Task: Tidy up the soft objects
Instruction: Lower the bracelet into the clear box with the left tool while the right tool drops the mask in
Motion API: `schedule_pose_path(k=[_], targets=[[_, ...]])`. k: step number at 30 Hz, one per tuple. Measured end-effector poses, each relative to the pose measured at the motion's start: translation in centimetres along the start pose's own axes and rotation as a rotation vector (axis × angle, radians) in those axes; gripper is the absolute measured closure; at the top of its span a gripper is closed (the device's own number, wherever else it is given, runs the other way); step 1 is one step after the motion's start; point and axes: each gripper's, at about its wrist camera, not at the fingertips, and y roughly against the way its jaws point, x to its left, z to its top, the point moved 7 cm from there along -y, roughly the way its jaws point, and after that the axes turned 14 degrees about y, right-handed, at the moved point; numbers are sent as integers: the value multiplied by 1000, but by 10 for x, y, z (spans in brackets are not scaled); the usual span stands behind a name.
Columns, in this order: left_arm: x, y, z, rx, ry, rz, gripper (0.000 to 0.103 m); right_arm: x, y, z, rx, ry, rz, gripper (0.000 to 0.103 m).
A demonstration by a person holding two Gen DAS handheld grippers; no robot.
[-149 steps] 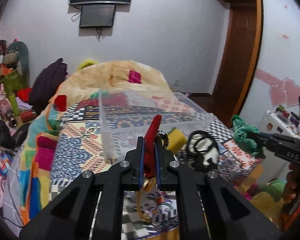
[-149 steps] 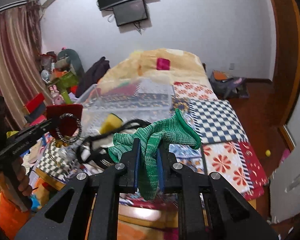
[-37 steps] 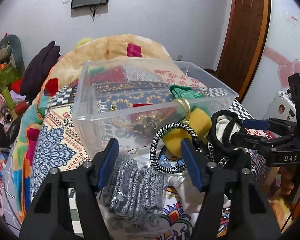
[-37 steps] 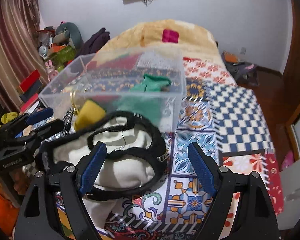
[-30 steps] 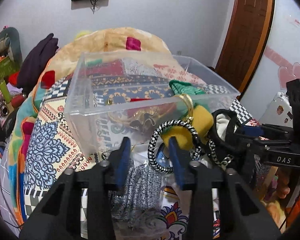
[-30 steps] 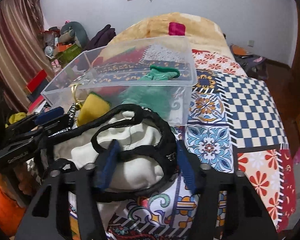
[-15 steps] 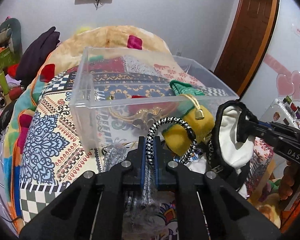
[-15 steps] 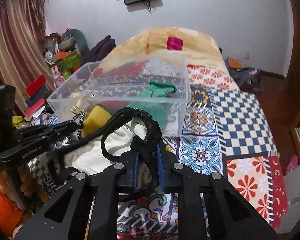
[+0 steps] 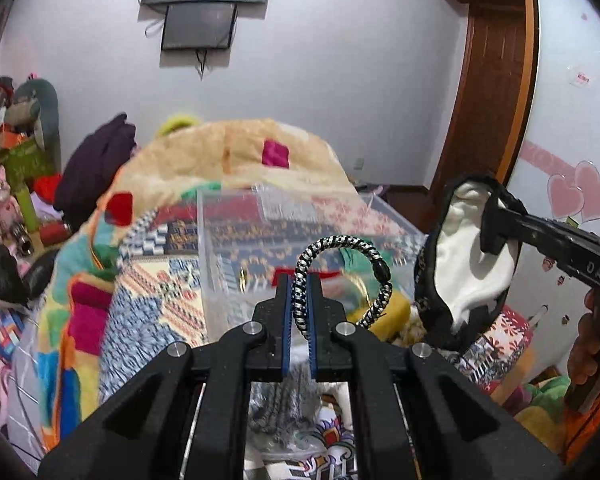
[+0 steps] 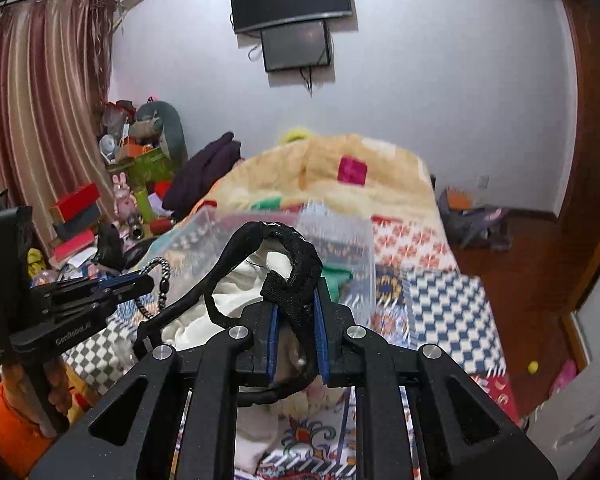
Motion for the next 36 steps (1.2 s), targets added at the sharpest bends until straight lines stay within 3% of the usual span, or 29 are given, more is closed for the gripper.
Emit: schedule_pose_path(k=[9, 15, 23, 36], targets=[[1, -10, 45, -58, 3, 29, 97, -1, -21, 41, -44, 25, -50, 89], [15, -35, 57, -31, 9, 82, 97, -6, -44, 50, -24, 18, -101, 89], [25, -80, 53, 59, 3, 131, 97, -18, -81, 35, 79, 17, -146, 89], [14, -123, 28, 176, -92, 159, 97, -30, -117, -2, 257, -11, -102, 88]])
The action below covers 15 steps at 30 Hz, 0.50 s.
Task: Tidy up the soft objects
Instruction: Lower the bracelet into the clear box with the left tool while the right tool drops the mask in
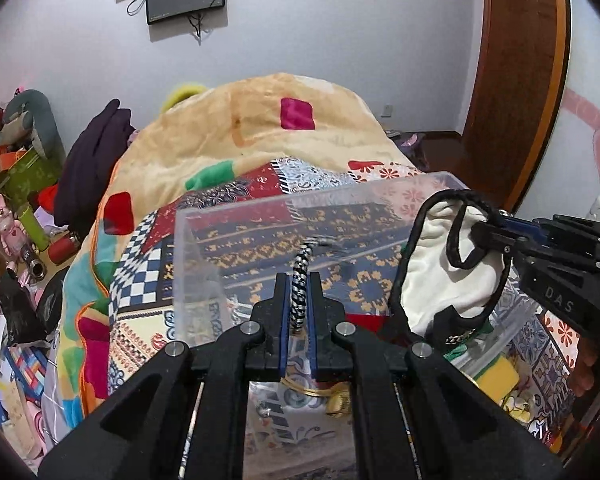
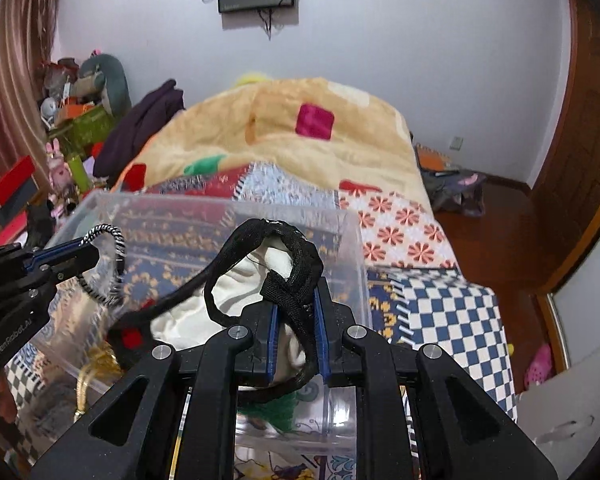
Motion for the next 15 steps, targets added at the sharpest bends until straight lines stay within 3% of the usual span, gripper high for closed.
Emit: schedule_pose_path(k=[5, 9, 15], targets=[[3, -1, -1, 15, 34, -22, 94, 3, 0, -3, 19, 14, -7, 84], [1, 8, -1, 0, 25, -28, 89, 4, 4, -2, 17, 25, 0, 75], [-1, 43, 2, -66, 35, -64, 64, 5, 22, 1, -28, 35, -9, 50]])
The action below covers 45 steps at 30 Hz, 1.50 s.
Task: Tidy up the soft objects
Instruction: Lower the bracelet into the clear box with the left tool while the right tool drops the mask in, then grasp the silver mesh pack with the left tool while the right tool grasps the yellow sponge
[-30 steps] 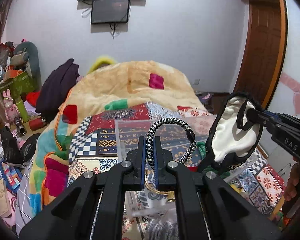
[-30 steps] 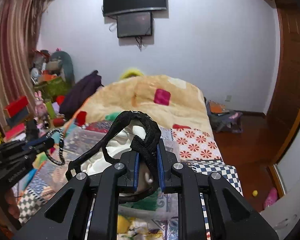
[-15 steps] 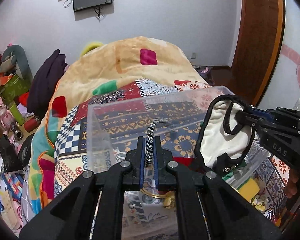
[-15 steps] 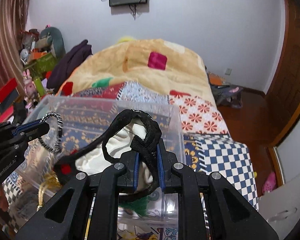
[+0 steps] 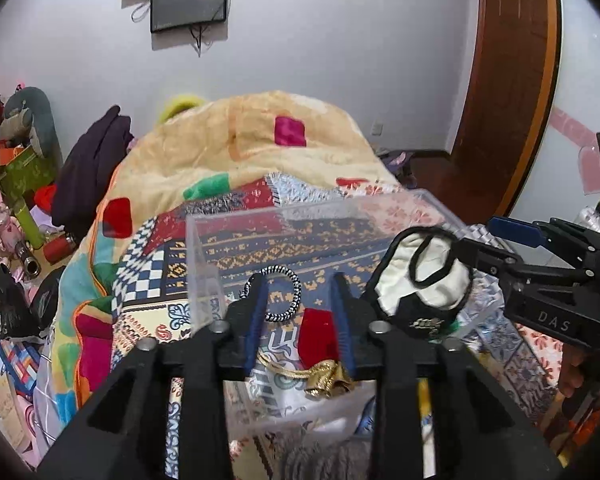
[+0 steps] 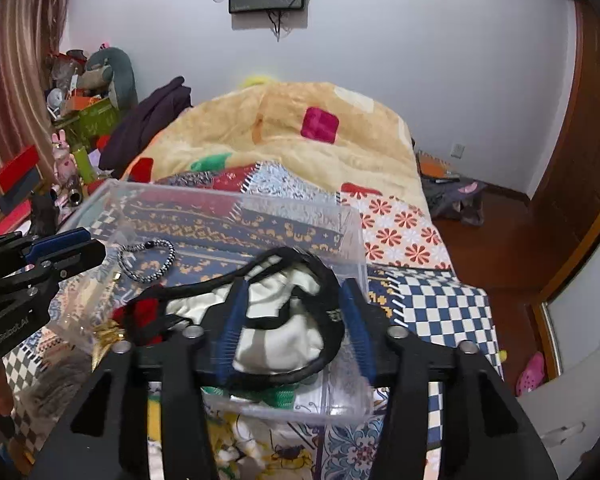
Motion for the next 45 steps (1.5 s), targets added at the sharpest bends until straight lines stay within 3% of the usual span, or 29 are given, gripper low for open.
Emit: schedule_pose_path(k=[5, 8, 11, 14, 25, 35, 37, 38, 41, 45], targets=[[-1, 32, 3, -60, 13, -28, 42, -1, 29, 6, -75, -3, -13, 32], [-1, 50, -1, -84, 4, -43, 33, -1, 48, 6, -123, -7, -11, 21], [0, 60, -10, -96, -9, -38, 23, 5, 59, 5, -153, -10, 7, 19], [2, 64, -24, -86, -17, -36, 21, 13, 62, -3, -157, -10, 31, 19], [18, 47, -76, 12, -1, -36, 21, 45, 39, -45, -62, -44, 150, 19], [39, 29, -106, 96, 53, 0, 21, 76, 2, -51, 28, -9, 230, 20], [39, 27, -109, 105, 50, 4, 21, 81, -1, -55, 47, 2, 226, 23], [39, 26, -111, 113, 49, 6, 21, 83, -2, -57, 53, 10, 225, 30], [38, 25, -115, 123, 50, -3, 33, 89, -7, -61, 77, 33, 228, 47], [36, 23, -120, 143, 66, -47, 52, 87, -1, -61, 58, 39, 216, 55]])
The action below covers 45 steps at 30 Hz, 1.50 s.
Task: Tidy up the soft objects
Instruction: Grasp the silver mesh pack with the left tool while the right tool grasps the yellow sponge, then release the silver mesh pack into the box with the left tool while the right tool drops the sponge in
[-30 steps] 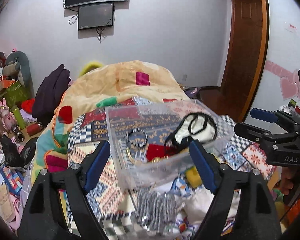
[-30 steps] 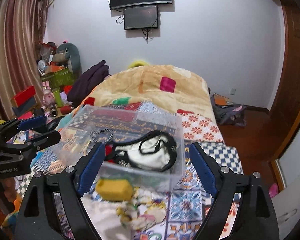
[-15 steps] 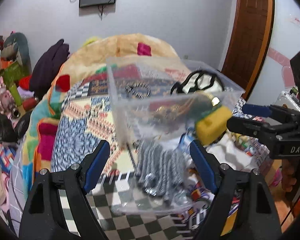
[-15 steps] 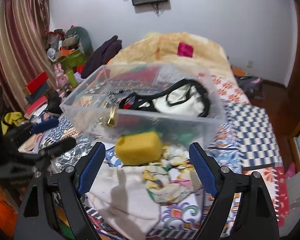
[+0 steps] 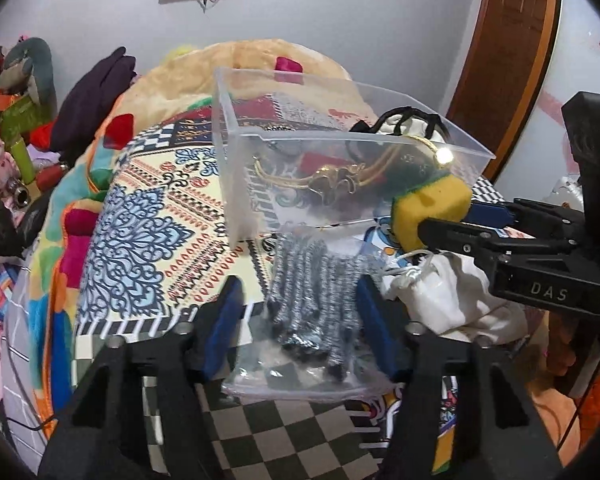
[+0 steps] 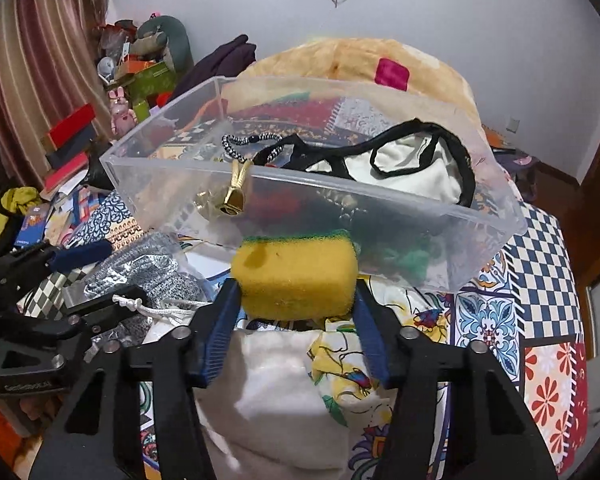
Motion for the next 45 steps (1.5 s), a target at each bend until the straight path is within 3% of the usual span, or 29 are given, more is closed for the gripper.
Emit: schedule_pose_path(k=[2, 8, 20, 32, 45], targets=[[-2, 1, -1, 2, -1, -18, 65, -1, 4, 0, -16, -1, 1, 57], [-9, 12, -3, -23, -18, -33, 78, -1, 17, -2, -56, -9, -4, 59], [-31, 62, 18, -166, -58, -61, 79, -3, 52, 13, -151, -1, -24, 59], [-50, 79, 76, -299, -46, -73, 79, -18, 79, 40, -246, -5, -85, 59], [-47, 36, 125, -267, -32, -14, 79, -43, 60, 80, -266, -34, -87, 59]])
